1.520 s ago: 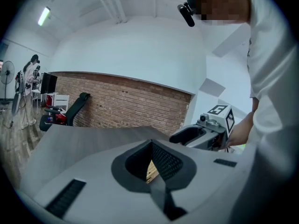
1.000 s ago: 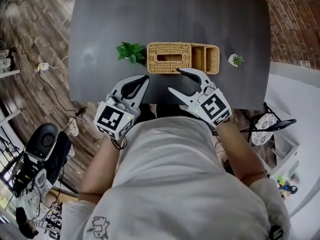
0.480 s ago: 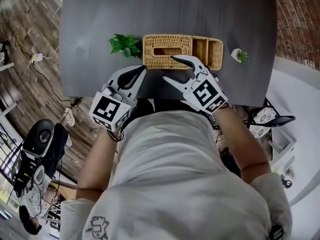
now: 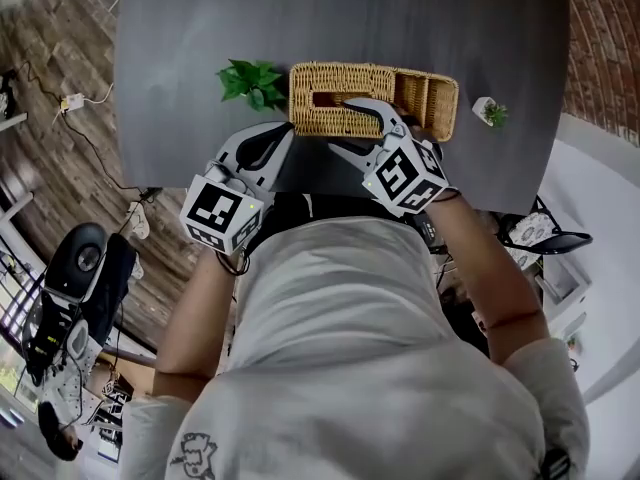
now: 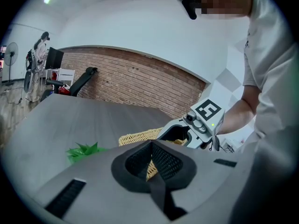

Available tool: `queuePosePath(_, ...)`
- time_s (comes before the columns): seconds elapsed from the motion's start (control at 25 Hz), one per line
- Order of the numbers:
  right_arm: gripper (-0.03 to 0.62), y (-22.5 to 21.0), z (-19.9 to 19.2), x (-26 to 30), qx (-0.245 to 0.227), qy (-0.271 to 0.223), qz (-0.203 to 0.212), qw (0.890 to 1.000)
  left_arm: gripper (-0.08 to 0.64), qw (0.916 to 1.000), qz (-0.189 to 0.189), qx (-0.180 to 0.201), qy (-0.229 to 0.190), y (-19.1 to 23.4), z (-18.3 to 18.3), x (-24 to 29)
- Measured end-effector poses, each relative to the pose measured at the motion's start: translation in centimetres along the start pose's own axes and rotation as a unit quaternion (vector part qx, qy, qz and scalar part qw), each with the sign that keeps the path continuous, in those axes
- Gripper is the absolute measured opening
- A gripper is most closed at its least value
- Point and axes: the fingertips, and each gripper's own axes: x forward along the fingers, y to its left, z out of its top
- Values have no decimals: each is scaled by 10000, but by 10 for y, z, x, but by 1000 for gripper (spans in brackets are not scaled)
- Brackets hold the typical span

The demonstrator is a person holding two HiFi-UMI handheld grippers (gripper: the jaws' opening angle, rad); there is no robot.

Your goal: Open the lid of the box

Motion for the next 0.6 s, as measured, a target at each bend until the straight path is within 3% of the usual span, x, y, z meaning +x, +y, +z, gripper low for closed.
queuePosePath(0.24,282,2,-10,12,-343,321,83,9989,12,10000,5,-39,46,4,-4,5)
queuePosePath(0.6,264,1,-21,23,-998,697,-499,9913,12,10000,-11,-30,5,5,-6,1)
